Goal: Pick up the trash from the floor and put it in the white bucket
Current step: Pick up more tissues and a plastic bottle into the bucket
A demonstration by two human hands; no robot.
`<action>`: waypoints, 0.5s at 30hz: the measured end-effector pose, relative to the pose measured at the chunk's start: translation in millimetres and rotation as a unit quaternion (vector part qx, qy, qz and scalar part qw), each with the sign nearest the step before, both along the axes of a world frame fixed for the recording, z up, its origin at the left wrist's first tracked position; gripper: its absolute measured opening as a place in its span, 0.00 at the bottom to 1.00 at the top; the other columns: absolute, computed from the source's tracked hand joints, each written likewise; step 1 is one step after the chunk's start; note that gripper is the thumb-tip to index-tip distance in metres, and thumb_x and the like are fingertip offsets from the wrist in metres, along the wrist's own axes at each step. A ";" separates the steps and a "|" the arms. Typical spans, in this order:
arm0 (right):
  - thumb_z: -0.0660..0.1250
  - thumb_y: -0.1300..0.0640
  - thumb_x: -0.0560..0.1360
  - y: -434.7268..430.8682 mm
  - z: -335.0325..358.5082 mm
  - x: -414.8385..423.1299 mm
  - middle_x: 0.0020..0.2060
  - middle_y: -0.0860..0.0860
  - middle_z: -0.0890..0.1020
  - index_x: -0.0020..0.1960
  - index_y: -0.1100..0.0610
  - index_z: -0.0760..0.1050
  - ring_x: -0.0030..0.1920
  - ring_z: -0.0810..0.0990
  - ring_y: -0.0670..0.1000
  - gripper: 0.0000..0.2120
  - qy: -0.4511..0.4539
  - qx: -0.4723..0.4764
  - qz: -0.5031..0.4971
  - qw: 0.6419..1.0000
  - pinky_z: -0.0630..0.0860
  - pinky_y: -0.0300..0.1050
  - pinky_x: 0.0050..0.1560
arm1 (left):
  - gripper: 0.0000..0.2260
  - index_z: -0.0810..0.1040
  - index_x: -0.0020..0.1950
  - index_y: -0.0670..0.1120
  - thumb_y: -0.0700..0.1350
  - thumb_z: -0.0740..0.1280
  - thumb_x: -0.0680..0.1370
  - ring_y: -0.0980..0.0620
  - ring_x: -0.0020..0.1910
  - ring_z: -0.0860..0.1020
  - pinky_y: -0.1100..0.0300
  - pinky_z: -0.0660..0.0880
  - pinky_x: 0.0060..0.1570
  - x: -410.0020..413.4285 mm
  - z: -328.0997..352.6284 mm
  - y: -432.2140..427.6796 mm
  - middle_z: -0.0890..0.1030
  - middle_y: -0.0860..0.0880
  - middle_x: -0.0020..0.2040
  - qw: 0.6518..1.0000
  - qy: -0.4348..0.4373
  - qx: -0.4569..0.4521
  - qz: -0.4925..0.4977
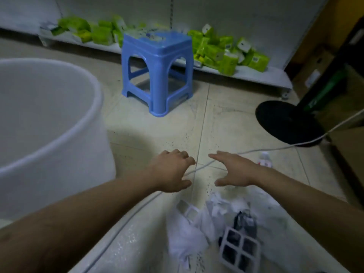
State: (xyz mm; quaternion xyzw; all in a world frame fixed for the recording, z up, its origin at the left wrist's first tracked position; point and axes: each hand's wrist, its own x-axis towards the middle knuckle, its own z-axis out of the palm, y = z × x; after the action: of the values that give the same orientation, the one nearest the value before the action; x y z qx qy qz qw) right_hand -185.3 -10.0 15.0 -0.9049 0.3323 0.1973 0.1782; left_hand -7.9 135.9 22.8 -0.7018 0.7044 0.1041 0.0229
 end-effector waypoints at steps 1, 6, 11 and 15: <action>0.71 0.40 0.69 2.2 -13.4 -10.1 0.79 0.52 0.52 0.78 0.44 0.48 0.78 0.54 0.54 0.46 0.004 0.009 -0.002 1.000 0.57 0.52 0.75 | 0.28 0.65 0.71 0.51 0.59 0.65 0.74 0.44 0.66 0.70 0.49 0.68 0.64 -6.8 -9.0 -4.0 0.71 0.46 0.69 1.000 0.014 0.021 0.007; 0.71 0.41 0.69 17.9 -71.1 -51.8 0.79 0.53 0.53 0.77 0.45 0.51 0.77 0.56 0.55 0.44 0.032 0.066 -0.005 0.997 0.59 0.52 0.74 | 0.32 0.63 0.73 0.52 0.58 0.69 0.72 0.43 0.66 0.72 0.48 0.72 0.62 -37.2 -66.9 -11.5 0.70 0.44 0.69 0.980 0.083 0.175 0.056; 0.71 0.39 0.67 38.6 -117.6 -64.7 0.76 0.54 0.60 0.77 0.47 0.52 0.73 0.64 0.57 0.45 0.046 0.044 -0.008 0.998 0.62 0.54 0.71 | 0.36 0.58 0.75 0.56 0.58 0.70 0.71 0.42 0.67 0.71 0.46 0.71 0.64 -59.6 -127.3 9.9 0.67 0.43 0.71 0.957 0.117 0.246 0.098; 0.72 0.39 0.65 50.6 -145.8 -67.5 0.75 0.57 0.60 0.77 0.48 0.51 0.71 0.64 0.59 0.48 0.058 0.029 0.001 0.998 0.63 0.55 0.68 | 0.37 0.54 0.75 0.58 0.59 0.69 0.71 0.40 0.69 0.65 0.44 0.71 0.63 -73.3 -158.5 22.6 0.61 0.43 0.74 0.966 0.096 0.212 0.115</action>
State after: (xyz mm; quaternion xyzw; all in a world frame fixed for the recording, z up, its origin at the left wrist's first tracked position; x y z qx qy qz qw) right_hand -252.8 40.6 -130.8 -0.8867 0.3352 0.2596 0.1845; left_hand -81.2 158.5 -135.7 -0.7436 0.5801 0.3198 0.0915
